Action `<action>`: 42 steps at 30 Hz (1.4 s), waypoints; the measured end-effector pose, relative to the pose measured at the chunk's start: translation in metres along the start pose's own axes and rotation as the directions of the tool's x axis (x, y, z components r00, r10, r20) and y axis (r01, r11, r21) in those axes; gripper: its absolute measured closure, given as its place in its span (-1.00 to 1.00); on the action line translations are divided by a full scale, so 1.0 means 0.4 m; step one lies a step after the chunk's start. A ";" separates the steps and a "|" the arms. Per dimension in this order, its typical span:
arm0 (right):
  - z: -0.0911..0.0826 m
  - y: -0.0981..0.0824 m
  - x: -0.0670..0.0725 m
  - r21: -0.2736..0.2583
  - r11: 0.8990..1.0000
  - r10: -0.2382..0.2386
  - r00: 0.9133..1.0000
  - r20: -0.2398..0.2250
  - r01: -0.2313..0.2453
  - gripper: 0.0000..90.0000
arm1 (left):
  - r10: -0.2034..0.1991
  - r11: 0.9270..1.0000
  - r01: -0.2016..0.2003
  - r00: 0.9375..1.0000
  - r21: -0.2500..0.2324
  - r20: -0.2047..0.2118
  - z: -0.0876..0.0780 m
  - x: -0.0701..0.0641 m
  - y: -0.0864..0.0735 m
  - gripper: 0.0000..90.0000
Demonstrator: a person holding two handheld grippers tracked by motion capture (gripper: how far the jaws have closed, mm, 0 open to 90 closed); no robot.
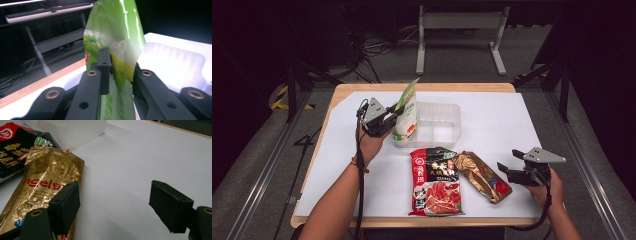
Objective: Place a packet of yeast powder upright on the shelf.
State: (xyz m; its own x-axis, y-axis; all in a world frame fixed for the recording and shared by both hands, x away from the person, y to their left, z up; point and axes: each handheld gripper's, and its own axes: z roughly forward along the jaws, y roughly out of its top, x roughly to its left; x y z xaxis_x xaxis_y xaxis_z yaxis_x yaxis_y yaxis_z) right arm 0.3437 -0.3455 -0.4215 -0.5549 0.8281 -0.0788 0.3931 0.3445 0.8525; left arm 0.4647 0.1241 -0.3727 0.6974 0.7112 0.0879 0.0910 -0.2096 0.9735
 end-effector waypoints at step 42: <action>0.008 0.027 0.042 0.047 0.999 -0.016 0.992 -0.121 0.022 -0.51 | -0.082 0.968 0.024 0.971 0.251 0.225 -0.222 -0.070 -0.185 -0.72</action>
State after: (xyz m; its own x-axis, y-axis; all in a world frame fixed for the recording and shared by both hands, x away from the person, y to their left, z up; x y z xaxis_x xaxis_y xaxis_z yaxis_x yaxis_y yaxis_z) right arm 0.3410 -0.3262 -0.4153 -0.6459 0.7629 -0.0289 0.4151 0.3827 0.8254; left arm 0.3754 0.1795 -0.4287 0.8296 0.5567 -0.0424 0.2835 -0.3546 0.8910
